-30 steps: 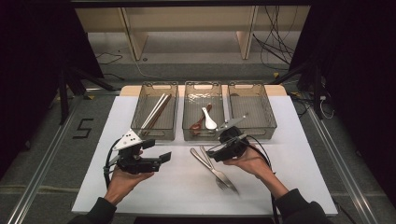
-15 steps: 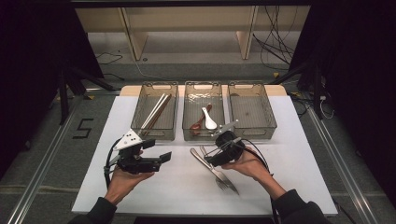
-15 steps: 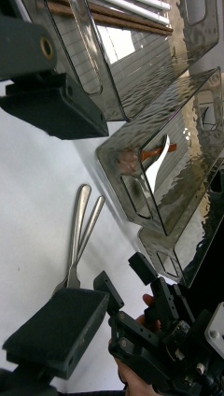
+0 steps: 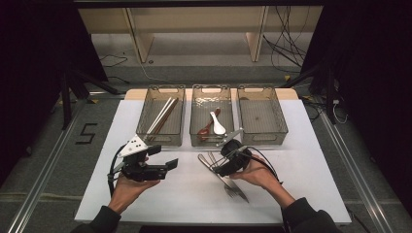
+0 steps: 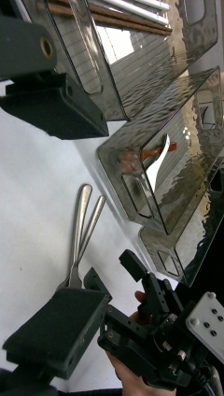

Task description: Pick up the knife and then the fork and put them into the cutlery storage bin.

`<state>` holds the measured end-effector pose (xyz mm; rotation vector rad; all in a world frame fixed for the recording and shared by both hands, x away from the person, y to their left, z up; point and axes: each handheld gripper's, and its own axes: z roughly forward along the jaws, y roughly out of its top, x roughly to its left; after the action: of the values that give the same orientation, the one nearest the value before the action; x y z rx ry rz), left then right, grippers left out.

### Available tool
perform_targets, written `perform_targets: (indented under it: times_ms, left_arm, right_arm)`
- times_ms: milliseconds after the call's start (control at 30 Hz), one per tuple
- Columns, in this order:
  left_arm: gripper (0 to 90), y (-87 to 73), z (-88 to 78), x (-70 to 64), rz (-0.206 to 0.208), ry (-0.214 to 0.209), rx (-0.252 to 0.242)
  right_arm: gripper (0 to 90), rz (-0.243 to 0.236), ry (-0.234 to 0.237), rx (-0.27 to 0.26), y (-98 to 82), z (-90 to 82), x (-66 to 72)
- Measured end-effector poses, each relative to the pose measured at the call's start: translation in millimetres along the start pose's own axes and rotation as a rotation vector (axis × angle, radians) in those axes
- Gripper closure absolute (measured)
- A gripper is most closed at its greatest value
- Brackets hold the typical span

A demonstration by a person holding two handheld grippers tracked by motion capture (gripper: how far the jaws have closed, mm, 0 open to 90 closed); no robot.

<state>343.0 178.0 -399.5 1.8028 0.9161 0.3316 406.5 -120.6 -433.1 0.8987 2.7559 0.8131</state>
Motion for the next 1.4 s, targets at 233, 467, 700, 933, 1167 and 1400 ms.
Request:
perform_targets:
  times_ms: [233,467,700,933,1167,1400]
  left_arm:
    - [16.5,-0.5,-0.8,0.5,0.001,0.001,-0.001]
    - [16.1,-0.8,-1.6,0.4,-0.007,0.005,-0.007]
    - [16.0,-0.9,-1.8,0.4,-0.007,0.004,-0.007]
    - [15.9,-0.8,-1.6,0.3,-0.007,0.003,-0.006]
    - [16.0,-0.8,-1.6,0.5,-0.007,0.002,-0.006]
    - [16.0,-1.0,-1.2,0.4,-0.002,0.001,-0.001]
  right_arm:
    - [32.4,-0.013,-0.009,0.031,-0.9,6.4,2.2]
    - [36.0,-0.03,-0.005,0.066,-1.8,14.4,5.6]
    - [42.3,-0.048,0.009,0.103,-4.2,22.3,9.2]
    - [44.9,-0.046,0.001,0.144,-7.1,29.0,8.7]
    - [48.1,-0.04,-0.011,0.171,-8.7,32.4,7.1]
    - [54.0,-0.038,-0.019,0.176,-8.7,32.0,7.2]
